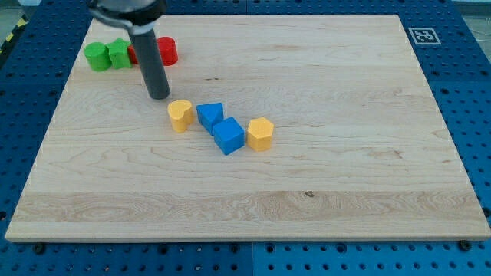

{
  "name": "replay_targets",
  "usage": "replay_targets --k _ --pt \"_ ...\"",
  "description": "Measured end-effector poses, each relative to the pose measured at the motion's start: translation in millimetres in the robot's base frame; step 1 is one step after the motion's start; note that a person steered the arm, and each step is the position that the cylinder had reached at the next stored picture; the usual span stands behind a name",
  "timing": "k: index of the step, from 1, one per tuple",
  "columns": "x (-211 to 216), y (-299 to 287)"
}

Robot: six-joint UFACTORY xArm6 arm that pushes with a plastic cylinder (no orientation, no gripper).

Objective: Adjust the blue blocks in between the yellow blocks

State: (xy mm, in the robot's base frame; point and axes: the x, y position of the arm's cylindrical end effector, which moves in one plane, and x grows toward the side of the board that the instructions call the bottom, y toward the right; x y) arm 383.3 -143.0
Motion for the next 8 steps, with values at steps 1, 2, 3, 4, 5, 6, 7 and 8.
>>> replay_targets --k 1,2,3,4,5,6,7,8 --pt "-23.8 0.0" --pt "-24.4 0.0" --pt "-24.2 10.5" --pt "-24.1 43.4" --pt "-25.9 89.1" --pt "-28.5 126.9" --pt "-28.5 146.1" --pt "-22.8 147.0"
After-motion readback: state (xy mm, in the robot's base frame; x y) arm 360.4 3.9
